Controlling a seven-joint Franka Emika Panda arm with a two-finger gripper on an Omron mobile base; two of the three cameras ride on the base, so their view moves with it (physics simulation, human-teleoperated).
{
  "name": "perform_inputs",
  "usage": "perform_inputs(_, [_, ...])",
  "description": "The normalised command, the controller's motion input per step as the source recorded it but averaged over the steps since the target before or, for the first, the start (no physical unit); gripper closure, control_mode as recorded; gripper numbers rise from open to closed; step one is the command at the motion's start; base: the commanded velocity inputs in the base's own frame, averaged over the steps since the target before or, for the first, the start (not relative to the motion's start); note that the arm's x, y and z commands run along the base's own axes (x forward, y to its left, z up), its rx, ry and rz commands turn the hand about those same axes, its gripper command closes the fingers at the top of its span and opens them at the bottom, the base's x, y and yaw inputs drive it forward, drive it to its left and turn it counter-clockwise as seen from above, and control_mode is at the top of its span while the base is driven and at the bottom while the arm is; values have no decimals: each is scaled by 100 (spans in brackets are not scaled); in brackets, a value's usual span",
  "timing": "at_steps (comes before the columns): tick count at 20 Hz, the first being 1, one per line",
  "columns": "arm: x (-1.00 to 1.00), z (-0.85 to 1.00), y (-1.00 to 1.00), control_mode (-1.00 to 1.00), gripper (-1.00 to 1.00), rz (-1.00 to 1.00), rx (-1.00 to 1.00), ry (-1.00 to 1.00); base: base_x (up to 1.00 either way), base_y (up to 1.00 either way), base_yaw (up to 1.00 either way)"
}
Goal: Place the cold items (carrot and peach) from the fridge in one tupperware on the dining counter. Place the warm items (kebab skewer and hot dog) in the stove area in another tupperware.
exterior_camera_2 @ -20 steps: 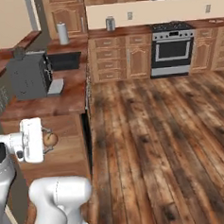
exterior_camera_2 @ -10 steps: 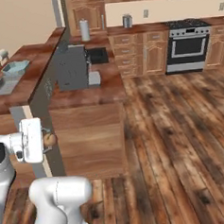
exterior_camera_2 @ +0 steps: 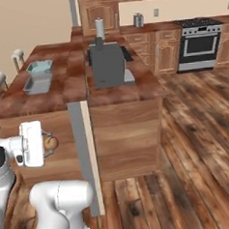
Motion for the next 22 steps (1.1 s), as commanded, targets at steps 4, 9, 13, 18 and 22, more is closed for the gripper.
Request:
perform_inputs(4, [0, 0, 0, 100, 100, 0, 0, 0, -10, 100, -27])
perform_inputs(9, [0, 0, 0, 100, 100, 0, 0, 0, 0, 100, -29])
perform_inputs(13, [0, 0, 0, 100, 100, 0, 0, 0, 1, 100, -28])
perform_inputs(18, [0, 0, 0, 100, 100, 0, 0, 0, 10, 100, -26])
perform_inputs(22, [0, 0, 0, 100, 100, 0, 0, 0, 8, 100, -28])
